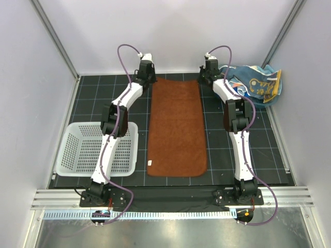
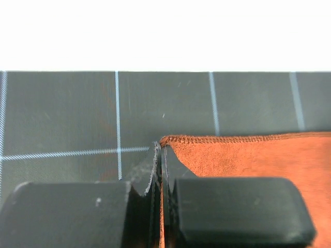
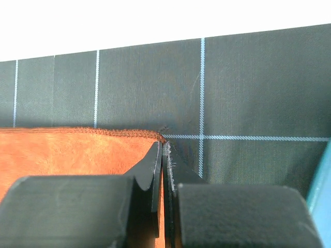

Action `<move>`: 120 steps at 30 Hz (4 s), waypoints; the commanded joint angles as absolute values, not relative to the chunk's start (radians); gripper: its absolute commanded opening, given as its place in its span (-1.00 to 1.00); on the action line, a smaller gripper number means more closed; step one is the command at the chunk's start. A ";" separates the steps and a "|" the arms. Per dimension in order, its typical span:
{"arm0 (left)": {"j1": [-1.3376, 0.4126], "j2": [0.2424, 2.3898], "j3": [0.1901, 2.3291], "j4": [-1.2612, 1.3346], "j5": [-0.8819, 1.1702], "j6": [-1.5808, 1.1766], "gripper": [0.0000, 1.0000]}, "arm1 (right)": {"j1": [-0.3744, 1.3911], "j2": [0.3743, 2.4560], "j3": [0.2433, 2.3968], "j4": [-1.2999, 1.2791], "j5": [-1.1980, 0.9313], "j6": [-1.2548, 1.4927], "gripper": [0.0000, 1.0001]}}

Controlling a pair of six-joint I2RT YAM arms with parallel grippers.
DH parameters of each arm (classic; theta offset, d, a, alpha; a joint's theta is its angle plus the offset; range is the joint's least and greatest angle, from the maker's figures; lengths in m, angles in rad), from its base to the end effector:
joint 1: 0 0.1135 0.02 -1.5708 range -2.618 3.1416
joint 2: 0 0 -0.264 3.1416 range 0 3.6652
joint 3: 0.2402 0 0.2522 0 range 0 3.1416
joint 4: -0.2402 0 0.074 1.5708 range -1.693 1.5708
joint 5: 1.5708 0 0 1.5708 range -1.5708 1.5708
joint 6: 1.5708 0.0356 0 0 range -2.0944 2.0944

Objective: Fold and stack the towels
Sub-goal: Flatten out the crumpled towel, then fold the towel

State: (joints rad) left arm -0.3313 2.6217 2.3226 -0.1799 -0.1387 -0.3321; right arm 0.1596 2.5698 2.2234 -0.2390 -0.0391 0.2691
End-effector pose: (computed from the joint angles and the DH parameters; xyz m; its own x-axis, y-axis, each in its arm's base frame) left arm 0.5669 -0.1898 0.1794 -0.4792 -0.1766 -0.8597 0.0528 0.9720 -0.2291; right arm 0.5765 0.0942 0.1691 -0.5766 0.1763 -0.7978 -0.0391 0.9694 0.2424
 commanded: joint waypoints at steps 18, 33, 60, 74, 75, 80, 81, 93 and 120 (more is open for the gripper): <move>-0.288 2.402 2.257 -0.094 -0.104 -0.331 -1.00 | 0.155 2.315 2.132 -0.101 -0.006 0.268 -0.98; -0.288 2.126 1.890 -0.094 -0.003 -0.419 -1.00 | 0.158 2.004 1.709 -0.015 -0.029 0.334 -0.98; -0.472 1.499 1.124 -0.136 -0.130 -0.571 -1.00 | 0.253 1.286 0.922 -0.055 -0.005 0.471 -0.98; -0.514 1.390 1.072 -0.210 -0.184 -0.563 -1.00 | 0.299 1.146 0.867 -0.121 0.040 0.471 -0.98; -0.514 1.384 1.072 -0.215 -0.187 -0.563 -1.00 | 0.304 1.143 0.867 -0.126 0.041 0.468 -0.98; -0.514 1.353 1.071 -0.233 -0.190 -0.554 -1.00 | 0.334 1.128 0.850 -0.132 0.061 0.471 -0.98; -0.514 1.351 1.072 -0.236 -0.189 -0.552 -1.00 | 0.342 1.126 0.841 -0.132 0.064 0.472 -0.98; -0.528 1.312 1.045 -0.279 -0.163 -0.545 -1.00 | 0.388 1.101 0.807 -0.160 0.126 0.486 -0.98; -0.580 1.213 0.931 -0.328 -0.161 -0.545 -1.00 | 0.390 1.023 0.749 -0.244 0.144 0.506 -0.98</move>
State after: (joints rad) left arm -0.5694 1.2179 0.9501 -0.3252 -0.1635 -0.5606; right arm 0.3851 1.0340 0.7612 -0.2691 0.1360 0.4892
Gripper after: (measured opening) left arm 0.012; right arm 0.056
